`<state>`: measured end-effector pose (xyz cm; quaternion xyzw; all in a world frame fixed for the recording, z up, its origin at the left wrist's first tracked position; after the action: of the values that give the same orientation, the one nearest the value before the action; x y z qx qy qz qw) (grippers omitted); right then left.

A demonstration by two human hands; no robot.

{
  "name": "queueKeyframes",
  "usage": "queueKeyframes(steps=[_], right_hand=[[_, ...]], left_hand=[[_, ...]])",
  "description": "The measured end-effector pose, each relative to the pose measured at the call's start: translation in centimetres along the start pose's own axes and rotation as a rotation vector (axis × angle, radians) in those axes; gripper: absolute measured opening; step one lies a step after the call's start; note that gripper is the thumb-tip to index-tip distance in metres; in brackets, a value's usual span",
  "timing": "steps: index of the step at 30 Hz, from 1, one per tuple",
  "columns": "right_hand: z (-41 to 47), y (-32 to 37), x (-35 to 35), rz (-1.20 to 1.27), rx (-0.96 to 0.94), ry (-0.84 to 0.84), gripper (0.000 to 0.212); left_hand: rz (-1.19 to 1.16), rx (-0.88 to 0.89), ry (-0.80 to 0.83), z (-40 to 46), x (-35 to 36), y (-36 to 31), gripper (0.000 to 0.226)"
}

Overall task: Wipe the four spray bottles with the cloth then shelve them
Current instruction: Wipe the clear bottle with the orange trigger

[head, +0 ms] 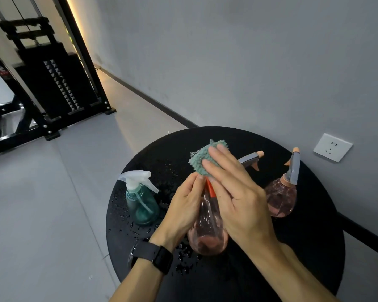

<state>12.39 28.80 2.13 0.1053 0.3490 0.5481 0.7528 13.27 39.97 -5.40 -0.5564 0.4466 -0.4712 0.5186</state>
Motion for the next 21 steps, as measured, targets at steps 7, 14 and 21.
queueKeyframes(steps=[7,14,21], right_hand=[[-1.2,0.0,0.9,-0.021,0.015,0.118,0.03],[-1.9,0.5,0.7,0.07,0.044,0.19,0.032],[-1.4,-0.2,-0.9,0.11,0.054,0.103,0.032]], left_hand=[[-0.053,-0.024,-0.05,0.0,-1.2,0.2,0.028],[-0.121,-0.056,-0.042,0.2,-1.9,0.4,0.021],[-0.329,-0.206,-0.086,0.2,-1.8,0.8,0.041]])
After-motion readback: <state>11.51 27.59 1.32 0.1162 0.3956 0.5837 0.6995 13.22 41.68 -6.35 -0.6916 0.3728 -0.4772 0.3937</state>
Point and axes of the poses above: each hand's wrist, its own z-axis towards the middle knuckle, its own x-axis out of the palm, y = z × x, the point moved 7 cm from there along z, towards the middle knuckle, and after that the axes turned 3 degrees about -z, right-handed, at the moved point
